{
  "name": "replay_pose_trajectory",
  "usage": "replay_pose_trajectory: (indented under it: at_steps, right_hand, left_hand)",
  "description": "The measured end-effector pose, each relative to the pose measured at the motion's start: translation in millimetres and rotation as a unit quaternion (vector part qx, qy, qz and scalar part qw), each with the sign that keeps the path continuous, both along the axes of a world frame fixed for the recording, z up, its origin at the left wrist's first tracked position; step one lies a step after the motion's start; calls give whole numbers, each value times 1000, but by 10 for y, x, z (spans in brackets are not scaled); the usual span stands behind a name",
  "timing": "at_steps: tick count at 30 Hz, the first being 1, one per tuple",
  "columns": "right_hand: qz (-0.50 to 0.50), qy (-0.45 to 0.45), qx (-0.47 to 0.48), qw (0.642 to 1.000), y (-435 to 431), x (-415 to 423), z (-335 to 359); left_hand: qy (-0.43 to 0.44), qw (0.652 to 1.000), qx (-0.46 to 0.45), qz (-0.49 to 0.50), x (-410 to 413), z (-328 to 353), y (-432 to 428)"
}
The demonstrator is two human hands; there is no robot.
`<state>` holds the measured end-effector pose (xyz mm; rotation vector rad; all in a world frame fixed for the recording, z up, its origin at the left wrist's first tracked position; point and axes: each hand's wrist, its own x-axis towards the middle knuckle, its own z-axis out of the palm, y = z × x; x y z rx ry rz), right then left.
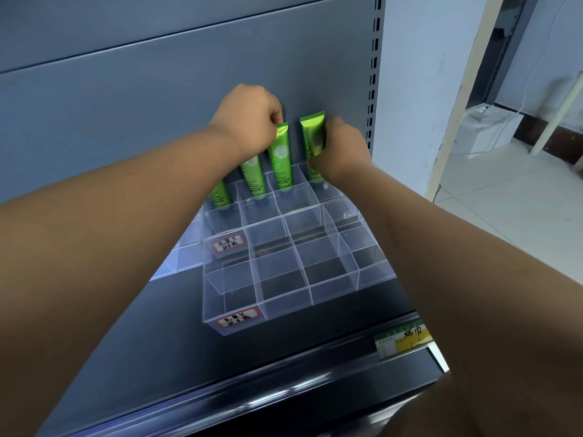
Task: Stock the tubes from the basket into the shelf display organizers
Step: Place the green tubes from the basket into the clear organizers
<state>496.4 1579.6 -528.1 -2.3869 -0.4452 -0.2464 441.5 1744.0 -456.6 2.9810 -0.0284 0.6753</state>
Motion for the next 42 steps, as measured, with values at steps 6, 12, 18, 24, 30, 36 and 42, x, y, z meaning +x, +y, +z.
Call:
replay_pose_trajectory:
  at_steps: [6, 12, 18, 24, 30, 36, 42]
  right_hand:
    - [-2, 10, 12, 1000, 9, -17, 0]
    - [-17, 27, 31, 999, 54, 8, -5]
    - [-21, 30, 37, 999, 69, 22, -22]
    - [-16, 33, 42, 998, 73, 1, -25]
    - [-14, 40, 44, 998, 58, -15, -11]
    - [-21, 46, 31, 998, 82, -76, -10]
    - [-59, 37, 15, 997, 42, -544, 38]
  left_hand:
    - [-4, 1000, 24, 12, -18, -23, -29]
    - [-26, 998, 48, 21, -17, -61, -47]
    - [-33, 998, 47, 18, -37, -61, -27]
    - [-30, 998, 41, 23, -26, -74, -30]
    - [-23, 999, 34, 34, -29, -73, -35]
    - [-14, 999, 2, 28, -106, -50, -48]
    - [-50, 997, 17, 52, -563, 51, -44]
